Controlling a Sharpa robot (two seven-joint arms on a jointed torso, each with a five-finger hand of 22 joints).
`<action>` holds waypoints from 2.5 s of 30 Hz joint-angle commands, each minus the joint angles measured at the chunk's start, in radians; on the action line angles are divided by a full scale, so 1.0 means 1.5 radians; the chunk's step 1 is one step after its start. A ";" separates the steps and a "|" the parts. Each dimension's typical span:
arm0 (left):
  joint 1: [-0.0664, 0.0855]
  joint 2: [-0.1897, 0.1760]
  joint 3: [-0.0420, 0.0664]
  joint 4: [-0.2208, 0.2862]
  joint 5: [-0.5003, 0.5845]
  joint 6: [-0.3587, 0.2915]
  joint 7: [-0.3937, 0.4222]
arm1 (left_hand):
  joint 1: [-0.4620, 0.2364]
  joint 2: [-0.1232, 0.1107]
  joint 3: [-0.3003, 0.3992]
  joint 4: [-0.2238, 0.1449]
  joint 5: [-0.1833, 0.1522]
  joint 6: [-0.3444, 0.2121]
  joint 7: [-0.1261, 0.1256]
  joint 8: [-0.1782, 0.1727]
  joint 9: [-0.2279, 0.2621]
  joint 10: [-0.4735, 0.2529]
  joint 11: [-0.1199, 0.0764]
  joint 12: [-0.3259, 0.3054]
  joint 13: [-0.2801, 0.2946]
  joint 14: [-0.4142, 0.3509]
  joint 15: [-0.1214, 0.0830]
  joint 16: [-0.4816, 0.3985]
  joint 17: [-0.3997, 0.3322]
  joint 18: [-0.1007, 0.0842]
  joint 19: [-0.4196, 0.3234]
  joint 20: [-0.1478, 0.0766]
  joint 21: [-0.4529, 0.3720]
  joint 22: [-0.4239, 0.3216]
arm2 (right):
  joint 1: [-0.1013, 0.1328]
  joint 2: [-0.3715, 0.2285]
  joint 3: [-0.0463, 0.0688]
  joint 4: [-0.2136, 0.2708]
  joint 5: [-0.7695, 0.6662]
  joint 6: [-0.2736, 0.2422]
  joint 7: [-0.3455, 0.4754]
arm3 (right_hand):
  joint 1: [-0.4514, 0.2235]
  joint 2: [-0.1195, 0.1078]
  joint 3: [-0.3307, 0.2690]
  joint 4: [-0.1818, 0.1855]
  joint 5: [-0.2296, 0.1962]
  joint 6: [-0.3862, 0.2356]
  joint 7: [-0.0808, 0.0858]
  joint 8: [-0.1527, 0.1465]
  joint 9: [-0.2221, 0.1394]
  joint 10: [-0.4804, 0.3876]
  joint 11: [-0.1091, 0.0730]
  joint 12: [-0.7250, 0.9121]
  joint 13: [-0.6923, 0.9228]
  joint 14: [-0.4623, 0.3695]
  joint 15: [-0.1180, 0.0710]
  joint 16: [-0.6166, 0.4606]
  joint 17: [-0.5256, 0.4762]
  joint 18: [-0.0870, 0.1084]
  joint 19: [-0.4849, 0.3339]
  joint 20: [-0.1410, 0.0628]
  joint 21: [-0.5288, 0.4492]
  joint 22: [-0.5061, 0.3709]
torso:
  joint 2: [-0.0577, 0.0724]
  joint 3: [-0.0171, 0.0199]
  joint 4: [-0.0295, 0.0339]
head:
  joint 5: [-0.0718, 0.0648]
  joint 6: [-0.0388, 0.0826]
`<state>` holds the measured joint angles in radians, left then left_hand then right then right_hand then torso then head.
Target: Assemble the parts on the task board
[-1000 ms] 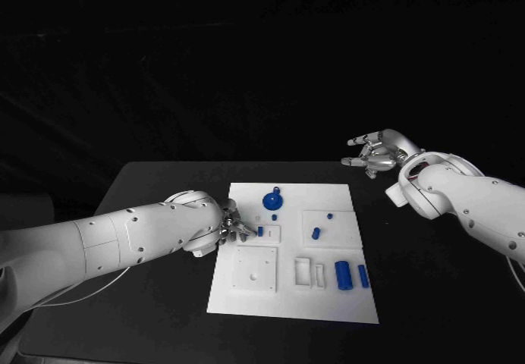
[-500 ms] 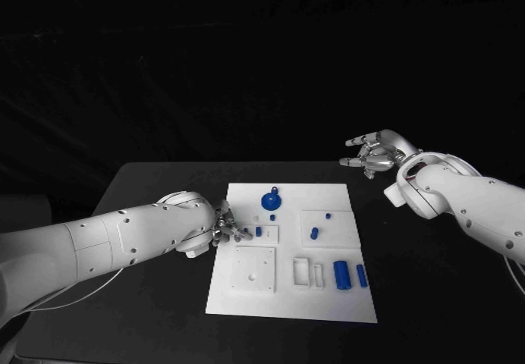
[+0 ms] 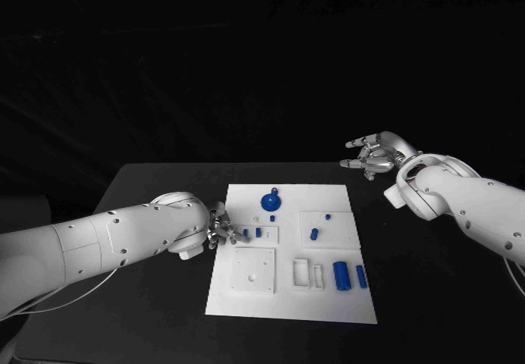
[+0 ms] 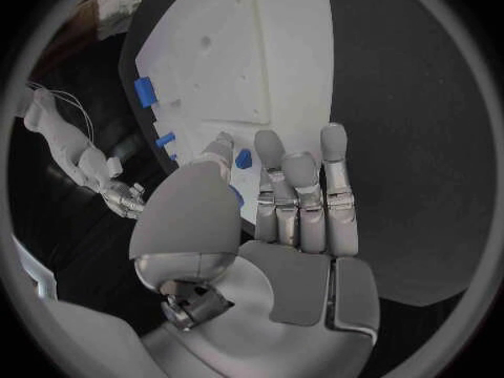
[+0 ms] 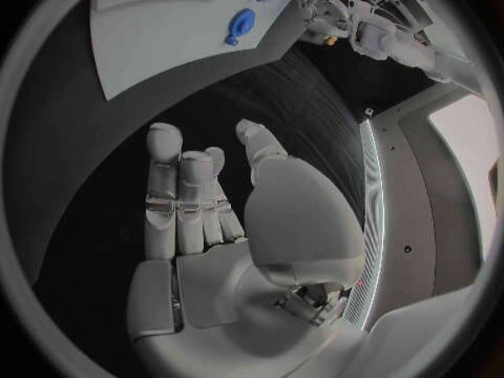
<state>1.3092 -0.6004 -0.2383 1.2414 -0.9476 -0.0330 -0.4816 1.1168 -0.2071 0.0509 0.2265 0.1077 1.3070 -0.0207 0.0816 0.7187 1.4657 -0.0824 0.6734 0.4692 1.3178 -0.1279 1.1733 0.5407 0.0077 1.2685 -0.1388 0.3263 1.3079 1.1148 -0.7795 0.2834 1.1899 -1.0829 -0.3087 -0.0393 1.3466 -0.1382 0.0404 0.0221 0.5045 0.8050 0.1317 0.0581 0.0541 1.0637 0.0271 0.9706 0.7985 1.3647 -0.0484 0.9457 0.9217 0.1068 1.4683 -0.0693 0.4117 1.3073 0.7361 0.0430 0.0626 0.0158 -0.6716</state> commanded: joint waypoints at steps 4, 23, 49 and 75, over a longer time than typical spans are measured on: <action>0.004 -0.021 0.021 0.022 0.059 0.026 0.050 | 0.013 0.019 -0.012 -0.029 0.017 -0.098 0.029 0.021 -0.094 -0.061 0.021 0.010 0.018 -0.055 0.019 0.009 -0.027 -0.005 -0.029 0.014 -0.023 0.010 | -0.001 0.001 0.000 -0.001 0.000 0.002 0.001 | -0.003 0.001 0.004 0.002 0.005 -0.003 0.001 -0.003 0.000 -0.004 -0.003 0.000 -0.001 -0.002 -0.002 -0.005 -0.003 0.014 0.023 0.000 -0.004 0.026 | 0.002 0.0008 -0.0017 | -0.004 0.006; 0.022 -0.005 0.056 0.024 -0.117 -0.215 0.314 | 0.207 0.138 0.072 -0.270 0.032 -0.115 0.086 -0.011 -0.398 -0.129 0.095 -0.406 -0.272 -0.095 0.084 -0.282 -0.255 0.025 -0.104 0.074 -0.161 -0.098 | -0.001 0.001 0.000 -0.003 0.004 -0.002 0.007 | -0.007 0.002 0.009 -0.004 0.009 0.014 0.000 -0.002 0.001 -0.007 -0.003 -0.005 -0.006 -0.007 -0.001 -0.021 -0.018 0.015 0.020 0.000 -0.042 0.016 | 0.001 0.0006 0.0007 | -0.013 0.011; 0.013 0.108 0.001 -0.111 -0.258 -0.178 0.388 | 0.178 0.108 0.105 -0.286 -0.002 -0.156 0.082 -0.013 -0.436 -0.222 0.115 -0.410 -0.273 -0.061 0.079 -0.143 -0.202 0.053 -0.037 0.073 -0.122 0.012 | -0.001 0.010 0.000 0.009 0.025 0.009 0.020 | -0.014 -0.004 0.056 0.014 0.015 0.028 0.012 -0.002 0.001 0.093 0.031 -0.566 -0.491 0.035 0.015 -0.268 -0.142 0.016 0.027 0.015 -0.210 -0.335 | 0.010 0.0033 -0.0069 | -0.017 0.012; -0.003 0.141 -0.001 -0.160 -0.278 -0.111 0.384 | 0.179 0.114 0.104 -0.285 0.001 -0.155 0.081 -0.013 -0.436 -0.255 0.116 -0.410 -0.274 -0.051 0.072 -0.101 -0.213 0.052 -0.028 0.068 -0.099 0.015 | -0.001 0.014 0.000 0.020 0.030 0.011 0.023 | -0.026 -0.003 0.058 -0.004 0.016 0.029 0.015 -0.001 0.001 0.072 0.041 -0.602 -0.492 0.040 0.021 -0.267 -0.128 0.027 0.023 0.022 -0.155 -0.401 | 0.010 0.0057 -0.0104 | -0.019 0.010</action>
<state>1.3068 -0.3947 -0.2400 1.0053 -1.3526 -0.2259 0.0874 1.3828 -0.0409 0.2004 -0.2022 0.1075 1.0716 0.1015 0.0666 0.0653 1.0807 0.0931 0.0619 0.0594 1.2365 -0.0215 1.0179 0.2228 0.0699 1.2260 -0.0359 0.1724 1.3077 1.1142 -0.7594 0.2831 1.2172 -1.0401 -0.3054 -0.0163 1.3147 -0.1434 0.1260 0.0218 0.5229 0.8428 0.1518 0.0581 0.0549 1.1791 0.0858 0.0721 0.0624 1.4206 -0.0180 0.5470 0.7292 0.1374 1.4665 -0.0424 0.1736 0.7060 0.7503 0.0510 0.0479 -0.0147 -0.6581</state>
